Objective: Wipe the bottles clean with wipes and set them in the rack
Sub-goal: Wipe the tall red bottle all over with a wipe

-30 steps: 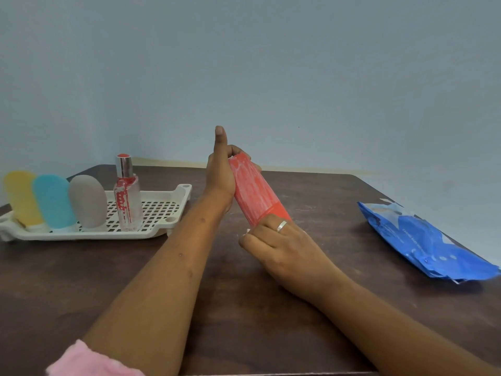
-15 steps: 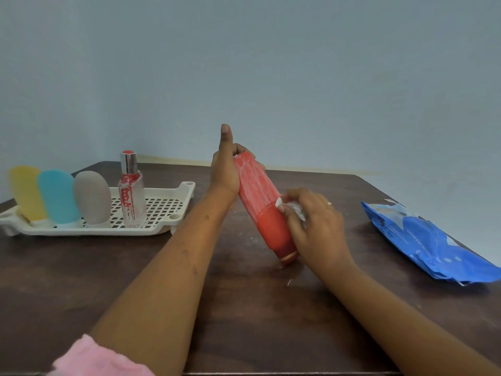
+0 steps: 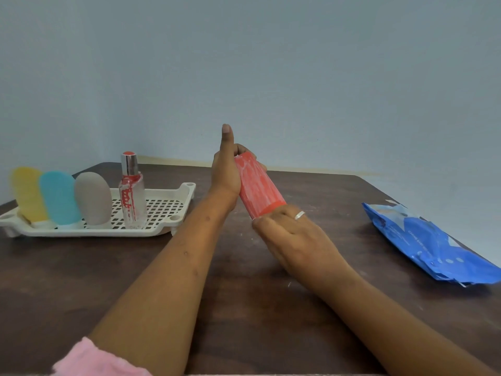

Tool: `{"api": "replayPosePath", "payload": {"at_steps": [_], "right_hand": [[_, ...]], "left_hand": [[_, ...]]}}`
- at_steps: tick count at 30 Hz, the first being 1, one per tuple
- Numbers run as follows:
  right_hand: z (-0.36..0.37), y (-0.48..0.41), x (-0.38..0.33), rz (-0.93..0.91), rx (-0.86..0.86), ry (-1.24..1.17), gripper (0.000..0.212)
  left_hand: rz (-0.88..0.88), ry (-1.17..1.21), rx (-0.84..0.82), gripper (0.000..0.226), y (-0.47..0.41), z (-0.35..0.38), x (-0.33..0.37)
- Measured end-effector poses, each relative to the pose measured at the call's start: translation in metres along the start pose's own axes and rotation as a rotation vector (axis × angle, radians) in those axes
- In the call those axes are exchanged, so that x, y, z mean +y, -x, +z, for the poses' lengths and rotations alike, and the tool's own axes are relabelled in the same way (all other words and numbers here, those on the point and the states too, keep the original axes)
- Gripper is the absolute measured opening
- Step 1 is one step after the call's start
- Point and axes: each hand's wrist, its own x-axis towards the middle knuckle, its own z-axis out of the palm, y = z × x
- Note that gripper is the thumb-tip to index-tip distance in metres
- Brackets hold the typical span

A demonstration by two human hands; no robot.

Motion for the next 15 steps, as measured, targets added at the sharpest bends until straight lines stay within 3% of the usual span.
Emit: {"api": "replayPosePath", "payload": {"at_steps": [4,9,12,15], "right_hand": [[-0.002,-0.001,0.014,0.339,0.167,-0.155,0.008],[0.003,0.001,0.024,0.635,0.25,-0.343,0.002],[0.001,-0.001,0.023,0.75,0.35,-0.521,0.007],[-0.001,-0.001,0.019,0.748,0.354,-0.559,0.006]], "left_hand": [[0.007,0.015,-0.007,0.066,0.0,0.001,0.0],[0.012,0.017,-0.028,0.067,0.0,-0.001,-0.001],[0.029,0.02,-0.045,0.067,-0.001,0.0,0.0],[0.036,0.016,-0.049,0.067,-0.001,0.001,0.0]]}}
